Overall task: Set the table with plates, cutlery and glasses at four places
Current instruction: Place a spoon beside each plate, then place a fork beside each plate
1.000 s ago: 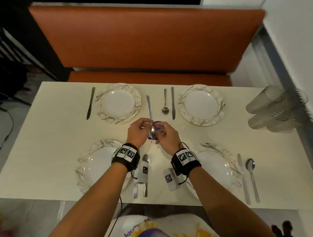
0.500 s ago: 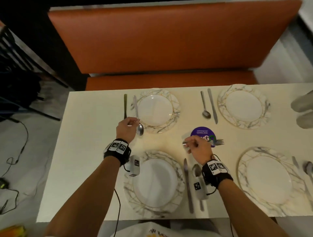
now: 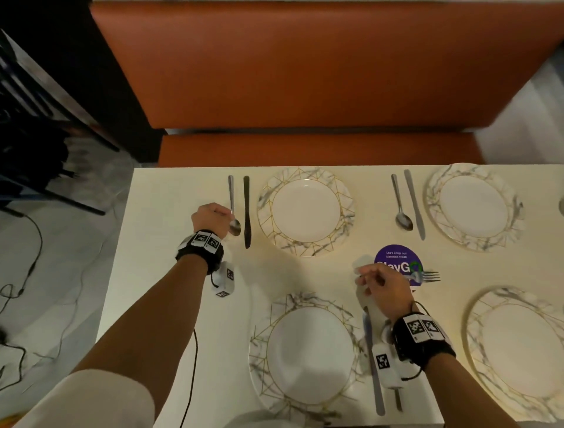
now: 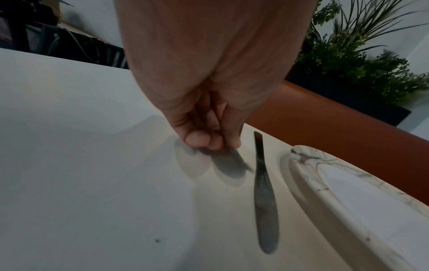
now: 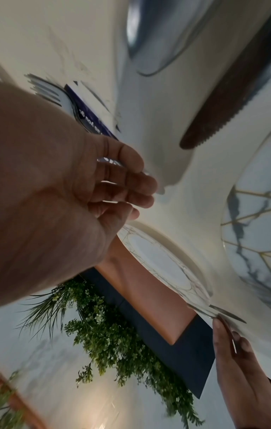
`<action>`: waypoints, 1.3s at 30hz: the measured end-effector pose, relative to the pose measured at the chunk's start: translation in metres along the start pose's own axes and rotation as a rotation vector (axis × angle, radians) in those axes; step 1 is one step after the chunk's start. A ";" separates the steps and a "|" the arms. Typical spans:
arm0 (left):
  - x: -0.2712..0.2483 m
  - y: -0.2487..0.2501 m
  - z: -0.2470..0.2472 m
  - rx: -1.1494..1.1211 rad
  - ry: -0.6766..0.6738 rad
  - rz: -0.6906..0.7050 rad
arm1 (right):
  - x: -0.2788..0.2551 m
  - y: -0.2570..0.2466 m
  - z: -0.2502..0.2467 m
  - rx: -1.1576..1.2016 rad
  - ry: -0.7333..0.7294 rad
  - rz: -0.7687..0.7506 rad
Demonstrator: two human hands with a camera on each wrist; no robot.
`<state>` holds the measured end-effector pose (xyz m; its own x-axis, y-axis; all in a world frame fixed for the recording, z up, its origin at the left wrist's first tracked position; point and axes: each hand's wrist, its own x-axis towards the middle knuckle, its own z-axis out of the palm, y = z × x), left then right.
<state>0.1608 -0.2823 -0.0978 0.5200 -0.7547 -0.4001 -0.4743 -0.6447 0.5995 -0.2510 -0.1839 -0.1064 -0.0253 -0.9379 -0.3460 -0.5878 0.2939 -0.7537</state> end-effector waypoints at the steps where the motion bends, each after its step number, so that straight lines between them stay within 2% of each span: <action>1: 0.001 0.001 0.000 0.003 -0.003 0.001 | 0.000 -0.001 -0.001 -0.001 0.003 -0.001; 8: 0.002 0.001 0.003 0.075 0.039 0.061 | 0.000 -0.001 -0.004 -0.066 -0.009 0.025; 24: -0.007 -0.003 0.003 0.046 0.034 0.056 | -0.002 0.002 -0.005 -0.067 -0.016 0.042; 27: -0.011 0.001 0.004 0.118 0.076 0.106 | -0.003 0.001 -0.007 -0.067 -0.010 0.042; 32: -0.039 0.027 0.026 0.163 0.155 0.284 | -0.013 -0.016 -0.021 -0.013 0.017 0.032; 35: -0.066 0.047 0.050 0.141 0.099 0.376 | -0.012 -0.007 -0.031 -0.036 0.046 0.048; 39: -0.109 0.070 0.094 0.108 -0.071 0.429 | -0.009 0.009 -0.046 -0.093 0.100 0.060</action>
<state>0.0041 -0.2570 -0.0779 0.2118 -0.9605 -0.1803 -0.7099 -0.2780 0.6471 -0.2932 -0.1813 -0.0845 -0.1408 -0.9340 -0.3282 -0.6548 0.3365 -0.6768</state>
